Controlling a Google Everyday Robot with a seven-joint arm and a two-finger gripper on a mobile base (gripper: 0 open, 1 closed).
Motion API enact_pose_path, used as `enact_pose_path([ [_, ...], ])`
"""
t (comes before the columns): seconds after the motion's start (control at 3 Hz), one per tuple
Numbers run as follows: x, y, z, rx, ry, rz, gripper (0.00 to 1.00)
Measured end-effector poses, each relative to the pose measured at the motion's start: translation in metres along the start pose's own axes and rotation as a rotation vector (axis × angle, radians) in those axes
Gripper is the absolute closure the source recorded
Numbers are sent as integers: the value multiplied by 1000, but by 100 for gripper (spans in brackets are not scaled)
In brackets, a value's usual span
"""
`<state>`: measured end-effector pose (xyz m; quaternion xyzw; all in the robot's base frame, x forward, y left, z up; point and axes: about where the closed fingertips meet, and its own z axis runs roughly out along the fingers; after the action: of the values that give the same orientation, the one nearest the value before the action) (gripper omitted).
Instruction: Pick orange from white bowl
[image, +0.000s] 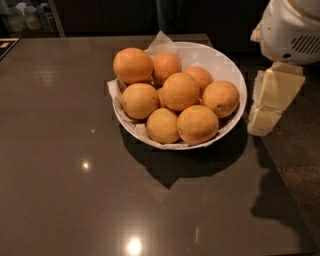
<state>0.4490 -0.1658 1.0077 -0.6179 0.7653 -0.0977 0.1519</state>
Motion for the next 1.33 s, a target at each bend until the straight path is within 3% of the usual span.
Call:
enact_pose_path([
  [0.33,-23,-4,-4,10,13,-63,0],
  [1.0,-26,-5,-11,33,1,-64,0],
  [1.33,-36,-11,-9,27,-9,-33,0],
])
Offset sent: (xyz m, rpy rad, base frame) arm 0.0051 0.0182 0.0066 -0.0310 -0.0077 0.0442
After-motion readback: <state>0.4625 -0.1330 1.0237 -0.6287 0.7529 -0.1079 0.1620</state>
